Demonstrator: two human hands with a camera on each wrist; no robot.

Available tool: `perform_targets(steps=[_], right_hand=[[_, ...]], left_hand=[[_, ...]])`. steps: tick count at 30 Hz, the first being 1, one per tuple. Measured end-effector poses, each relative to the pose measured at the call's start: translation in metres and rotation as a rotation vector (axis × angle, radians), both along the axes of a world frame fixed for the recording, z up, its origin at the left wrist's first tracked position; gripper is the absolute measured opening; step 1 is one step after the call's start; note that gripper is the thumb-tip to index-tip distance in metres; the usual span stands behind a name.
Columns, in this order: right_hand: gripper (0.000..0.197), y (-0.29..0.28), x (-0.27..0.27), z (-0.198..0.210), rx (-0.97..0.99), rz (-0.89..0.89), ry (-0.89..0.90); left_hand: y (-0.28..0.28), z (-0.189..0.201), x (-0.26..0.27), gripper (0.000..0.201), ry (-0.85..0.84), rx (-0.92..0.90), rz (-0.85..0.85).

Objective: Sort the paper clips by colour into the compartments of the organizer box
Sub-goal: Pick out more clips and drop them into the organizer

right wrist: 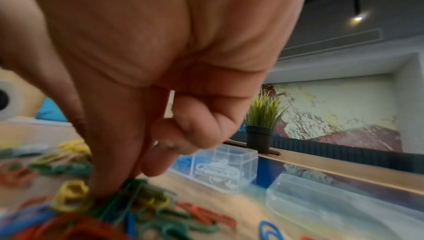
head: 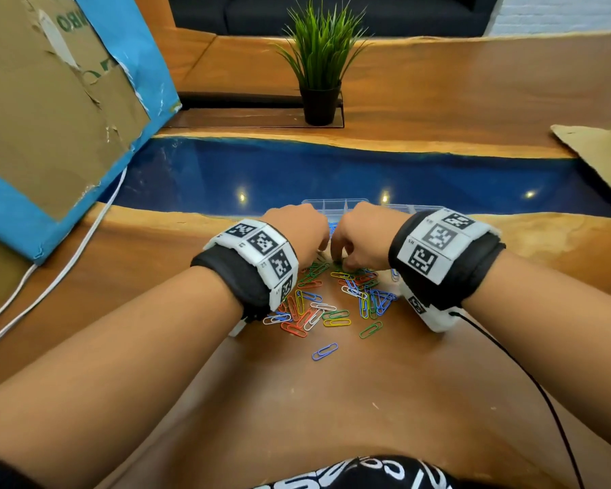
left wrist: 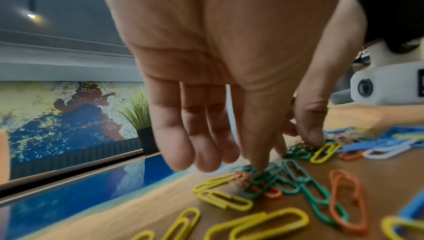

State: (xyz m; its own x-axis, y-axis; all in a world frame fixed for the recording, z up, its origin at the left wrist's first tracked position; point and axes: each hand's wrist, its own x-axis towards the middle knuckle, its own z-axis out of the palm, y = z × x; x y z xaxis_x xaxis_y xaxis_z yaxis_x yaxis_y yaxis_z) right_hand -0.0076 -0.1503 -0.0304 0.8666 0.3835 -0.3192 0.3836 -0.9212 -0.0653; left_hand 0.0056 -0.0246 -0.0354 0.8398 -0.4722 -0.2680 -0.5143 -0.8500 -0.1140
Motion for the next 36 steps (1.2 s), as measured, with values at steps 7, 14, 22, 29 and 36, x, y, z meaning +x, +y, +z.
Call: perform_targets(steps=[7, 14, 22, 29, 36], right_hand=[[0.024, 0.005, 0.000, -0.006, -0.053, 0.065, -0.030], [0.026, 0.007, -0.003, -0.013, -0.117, 0.094, -0.002], [0.014, -0.012, -0.005, -0.009, 0.244, -0.096, 0.045], [0.018, -0.027, 0.000, -0.005, 0.762, -0.363, 0.187], [0.031, -0.023, 0.000, -0.009, 1.075, -0.542, 0.546]], left_hand=[[0.000, -0.002, 0.001, 0.025, 0.001, -0.004, 0.055], [0.004, -0.005, 0.001, 0.014, 0.060, -0.075, 0.045], [0.014, -0.001, -0.001, 0.020, 0.180, -0.391, 0.157], [0.025, 0.000, 0.002, 0.025, 0.546, -0.740, 0.314], [0.019, -0.007, 0.004, 0.016, 0.582, -0.705, 0.440]])
